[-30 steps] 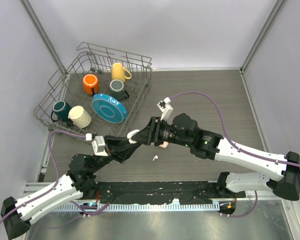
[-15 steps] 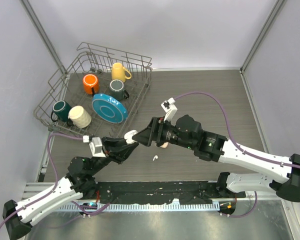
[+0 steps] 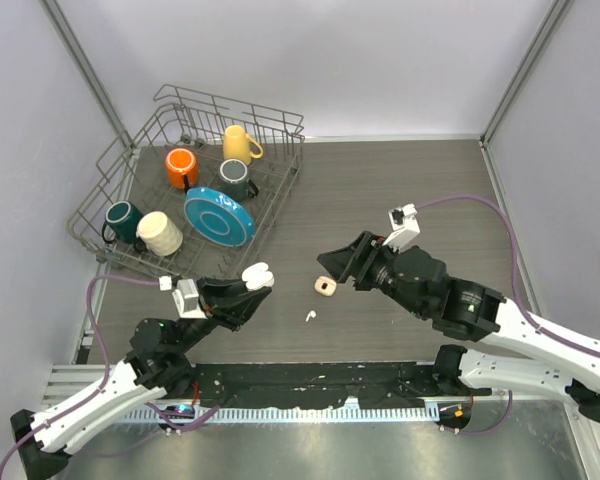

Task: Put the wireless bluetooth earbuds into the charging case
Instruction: Pick up the earbud from the center of the board.

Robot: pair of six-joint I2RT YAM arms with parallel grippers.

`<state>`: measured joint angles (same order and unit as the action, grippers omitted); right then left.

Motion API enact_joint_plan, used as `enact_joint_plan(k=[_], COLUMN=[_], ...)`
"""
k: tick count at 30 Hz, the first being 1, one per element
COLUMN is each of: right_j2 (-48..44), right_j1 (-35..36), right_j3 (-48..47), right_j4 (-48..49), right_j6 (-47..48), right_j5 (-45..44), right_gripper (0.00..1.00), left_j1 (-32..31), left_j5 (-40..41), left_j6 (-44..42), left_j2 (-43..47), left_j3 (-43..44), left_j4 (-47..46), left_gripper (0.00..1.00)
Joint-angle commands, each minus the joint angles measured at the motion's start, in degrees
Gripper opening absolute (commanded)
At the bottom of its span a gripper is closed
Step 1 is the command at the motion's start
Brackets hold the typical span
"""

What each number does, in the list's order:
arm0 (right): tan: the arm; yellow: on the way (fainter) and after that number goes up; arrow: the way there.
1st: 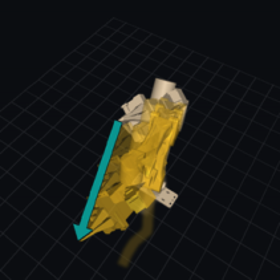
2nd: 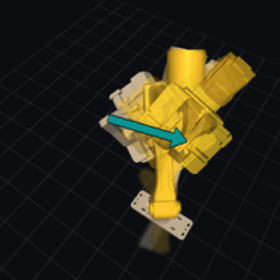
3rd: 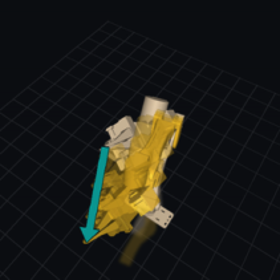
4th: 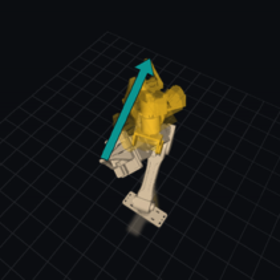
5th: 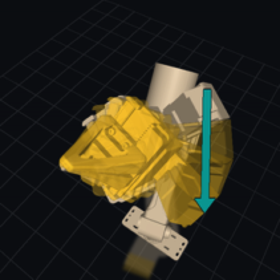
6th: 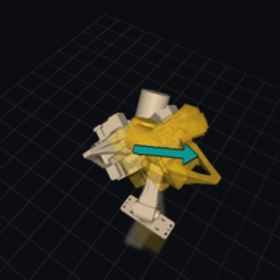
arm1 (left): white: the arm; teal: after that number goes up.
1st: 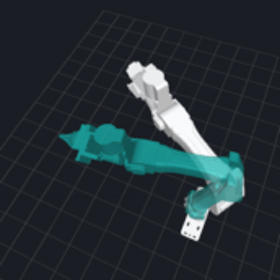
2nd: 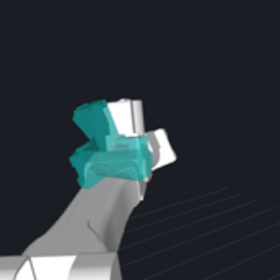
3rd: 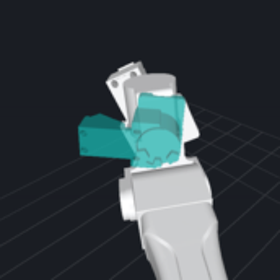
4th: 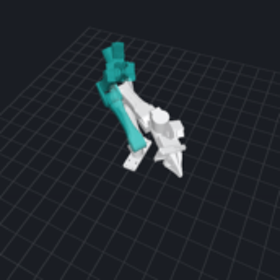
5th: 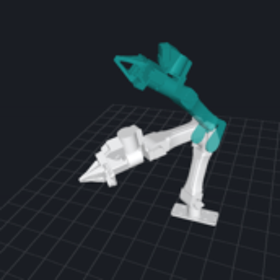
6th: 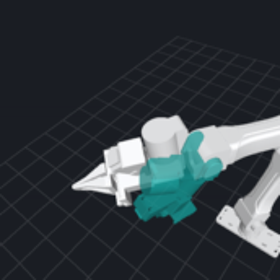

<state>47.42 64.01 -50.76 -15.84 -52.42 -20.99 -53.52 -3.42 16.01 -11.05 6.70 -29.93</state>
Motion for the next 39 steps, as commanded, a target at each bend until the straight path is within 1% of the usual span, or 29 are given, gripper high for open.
enact_joint_plan(k=[1, 2, 5, 7, 8, 9, 12, 13, 15, 16, 19, 24, 29, 31, 39], right_j2=[6.18, 9.94, 14.18, 16.91, 17.79, 19.97, 23.67, 26.38, 28.95, 31.57, 34.57, 36.43, 37.74, 38.36, 42.58], right_j1=[0.06, 0.06, 0.15, 0.24, 0.15, 0.15, 0.33, 0.33, 0.41, 0.42, 0.42, 0.42, 0.24, 0.33, 0.15], right_j3=[-0.56, -0.83, 0.05, 1.71, 2.07, 2.51, 0.77, -0.29, -3.89, -5.04, -7.59, -6.72, -3.82, -3.55, -4.25], right_j4=[-17.0, -18.25, -17.92, -15.65, -15.54, -15.54, -15.98, -17.72, -20.89, -23.86, -25.12, -24.95, -22.93, -22.49, -19.85], right_j6=[-7.85, -9.09, -13.48, -17.26, -22.67, -25.68, -30.19, -31.15, -34.75, -35.89, -38.1, -44.94, -48.12, -48.65, -47.42], right_j5=[-9.33, -8.46, -6.52, -6.34, -6.6, -6.95, -6.34, -6.51, -7.04, -7.57, -6.7, -4.76, -1.78, -1.07, 0.6], right_gripper=[0.64, 0.62, 0.59, 0.61, 0.61, 0.6, 0.62, 0.62, 0.63, 0.62, 0.62, 0.62, 0.61, 0.58, 0.53], left_j1=[-0.1, -0.01, -0.01, -0.1, -0.01, -0.1, -0.01, -0.01, -0.1, -0.1, -0.1, -0.1, -0.1, -0.01, -0.1], left_j5=[0.52, 0.43, 0.17, 0.17, 0.17, 0.26, 0.43, 0.61, 0.87, 1.57, 1.66, 1.75, 1.93, 2.1, 2.54], left_j6=[-1.6, -1.6, -1.77, -1.77, -1.68, -1.68, -1.68, -1.6, -1.6, -1.68, -1.68, -1.51, -1.33, -1.24, -1.07], left_j2=[0.94, 0.94, 0.59, 0.5, 0.59, 0.68, 1.29, 1.38, 1.9, 2.0, 2.35, 2.87, 3.58, 3.75, 4.19], left_j3=[2.53, 2.88, 3.32, 3.5, 3.5, 3.58, 3.67, 3.67, 3.67, 3.76, 3.76, 3.76, 3.5, 3.58, 3.67], left_j4=[1.89, 2.07, 2.16, 2.25, 2.33, 2.51, 2.86, 2.86, 3.3, 3.48, 4.01, 4.09, 4.53, 4.88, 5.76], left_gripper=[0.0, 0.0, 0.0, 0.0, 0.0, 0.0, 0.0, 0.0, 0.0, 0.0, 0.0, 0.0, 0.0, 0.0, 0.0])
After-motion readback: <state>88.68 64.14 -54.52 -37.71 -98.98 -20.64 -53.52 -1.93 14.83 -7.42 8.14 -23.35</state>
